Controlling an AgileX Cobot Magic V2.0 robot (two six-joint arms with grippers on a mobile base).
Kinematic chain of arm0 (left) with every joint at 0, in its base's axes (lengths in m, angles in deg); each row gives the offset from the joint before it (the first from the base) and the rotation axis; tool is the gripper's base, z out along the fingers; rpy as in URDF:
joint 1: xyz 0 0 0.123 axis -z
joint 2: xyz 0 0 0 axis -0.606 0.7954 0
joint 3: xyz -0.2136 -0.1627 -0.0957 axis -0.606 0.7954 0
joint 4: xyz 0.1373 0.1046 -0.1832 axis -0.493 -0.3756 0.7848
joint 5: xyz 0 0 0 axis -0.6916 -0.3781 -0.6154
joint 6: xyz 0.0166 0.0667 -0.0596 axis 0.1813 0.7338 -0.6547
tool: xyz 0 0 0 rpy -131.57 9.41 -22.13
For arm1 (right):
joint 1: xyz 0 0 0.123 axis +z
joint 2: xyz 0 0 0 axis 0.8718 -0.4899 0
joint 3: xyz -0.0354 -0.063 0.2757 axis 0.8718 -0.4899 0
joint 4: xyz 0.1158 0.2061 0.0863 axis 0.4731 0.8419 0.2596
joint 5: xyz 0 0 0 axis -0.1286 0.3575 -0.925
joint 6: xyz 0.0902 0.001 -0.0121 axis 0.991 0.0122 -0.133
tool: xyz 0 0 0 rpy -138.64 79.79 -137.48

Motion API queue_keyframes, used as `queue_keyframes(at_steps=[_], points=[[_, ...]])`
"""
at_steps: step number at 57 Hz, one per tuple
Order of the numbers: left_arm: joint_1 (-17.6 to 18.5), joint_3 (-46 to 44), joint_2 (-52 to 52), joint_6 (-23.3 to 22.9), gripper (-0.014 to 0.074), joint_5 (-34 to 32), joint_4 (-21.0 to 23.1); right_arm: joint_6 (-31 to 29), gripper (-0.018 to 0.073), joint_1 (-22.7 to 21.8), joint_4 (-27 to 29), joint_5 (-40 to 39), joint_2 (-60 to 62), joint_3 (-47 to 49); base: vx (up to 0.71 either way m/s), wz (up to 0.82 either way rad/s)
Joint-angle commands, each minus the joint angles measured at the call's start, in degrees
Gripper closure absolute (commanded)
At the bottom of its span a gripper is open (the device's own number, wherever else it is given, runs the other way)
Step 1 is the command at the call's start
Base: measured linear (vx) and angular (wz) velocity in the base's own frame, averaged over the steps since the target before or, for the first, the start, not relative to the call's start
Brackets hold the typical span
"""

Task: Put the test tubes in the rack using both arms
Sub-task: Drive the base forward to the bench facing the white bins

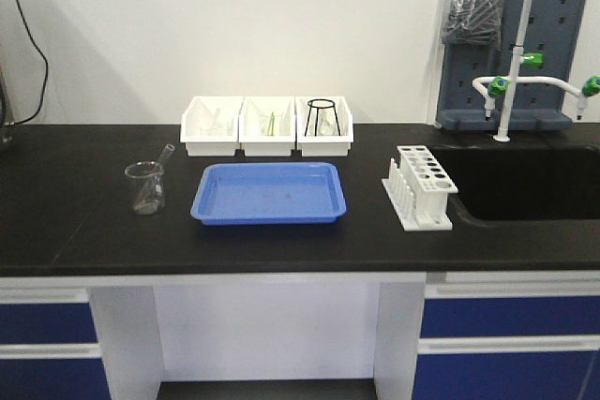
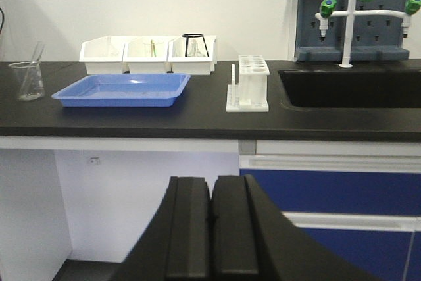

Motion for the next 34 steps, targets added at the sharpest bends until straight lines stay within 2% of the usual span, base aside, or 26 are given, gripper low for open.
queue_keyframes(at_steps=[1, 34], points=[[0.04, -1.44, -0.14, 0.02, 0.0602, -4.61, 0.36, -0.30, 0.0568, -0.32, -0.13, -4.62, 0.74, -0.80, 0.47, 0.02], [0.04, -1.44, -0.14, 0.02, 0.0602, -4.61, 0.36, -0.30, 0.0568, -0.32, -0.13, -4.62, 0.74, -0.80, 0.44, 0.02]])
